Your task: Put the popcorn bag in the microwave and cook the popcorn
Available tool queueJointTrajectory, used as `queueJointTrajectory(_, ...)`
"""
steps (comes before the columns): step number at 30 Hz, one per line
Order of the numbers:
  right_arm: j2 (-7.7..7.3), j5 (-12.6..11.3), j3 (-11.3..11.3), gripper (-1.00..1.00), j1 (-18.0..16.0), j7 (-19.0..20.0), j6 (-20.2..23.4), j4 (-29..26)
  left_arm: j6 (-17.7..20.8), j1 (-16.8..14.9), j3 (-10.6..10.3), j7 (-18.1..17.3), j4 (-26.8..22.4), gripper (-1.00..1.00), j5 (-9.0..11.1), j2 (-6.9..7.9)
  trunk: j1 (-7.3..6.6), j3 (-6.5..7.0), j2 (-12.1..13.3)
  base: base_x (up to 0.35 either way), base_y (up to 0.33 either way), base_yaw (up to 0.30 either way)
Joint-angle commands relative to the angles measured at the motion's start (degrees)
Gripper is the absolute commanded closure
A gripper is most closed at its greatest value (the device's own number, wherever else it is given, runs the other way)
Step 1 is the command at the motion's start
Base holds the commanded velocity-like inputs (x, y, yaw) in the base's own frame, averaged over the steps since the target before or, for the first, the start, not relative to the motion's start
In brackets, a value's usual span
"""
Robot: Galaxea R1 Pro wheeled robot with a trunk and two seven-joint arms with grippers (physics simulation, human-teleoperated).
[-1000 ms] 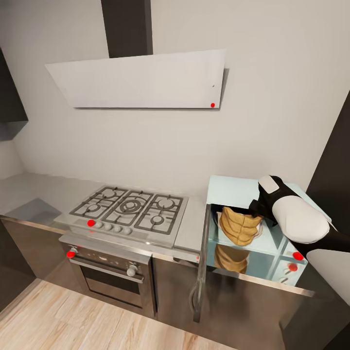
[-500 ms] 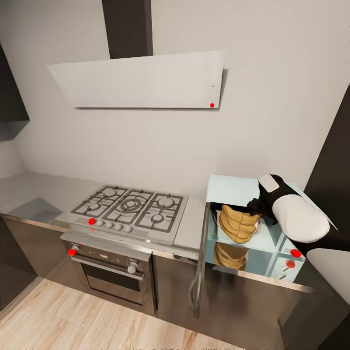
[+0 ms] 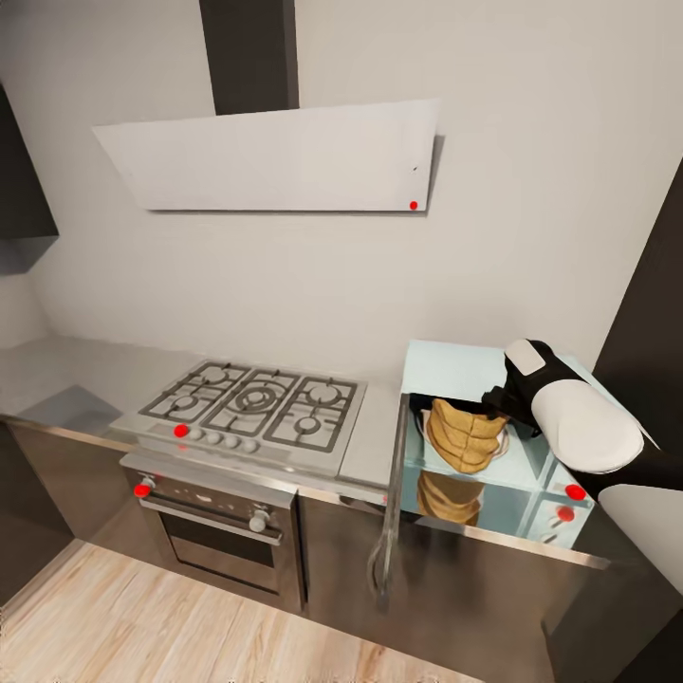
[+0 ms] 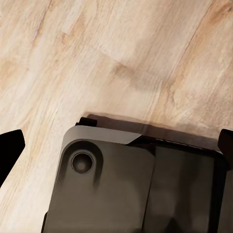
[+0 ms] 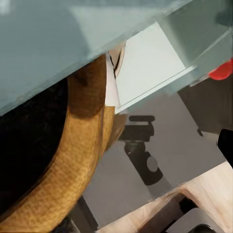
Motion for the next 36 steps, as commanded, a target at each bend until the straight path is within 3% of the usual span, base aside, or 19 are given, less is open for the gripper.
queueJointTrajectory(1, 0.00, -0.1, -0.1, -1.00, -0.1, -0.2, 0.3, 0.0, -0.2, 0.0, 0.2, 0.1, 0.0, -1.00, 0.0, -0.03, 0.02, -0.14, -0.1, -0.177, 0.000, 0.000)
queueJointTrajectory(30, 0.09, -0.2, -0.2, -1.00, -0.8, -0.5, 2.2, -0.2, -0.2, 0.0, 0.2, 0.1, 0.0, -1.00, 0.0, -0.02, 0.02, -0.14, -0.1, -0.032, 0.000, 0.000)
queueJointTrajectory(36, 0.09, -0.2, -0.1, -1.00, -0.7, -0.5, 2.2, -0.2, -0.2, 0.0, 0.2, 0.1, 0.0, -1.00, 0.0, -0.04, 0.02, -0.14, -0.1, -0.247, 0.000, 0.000)
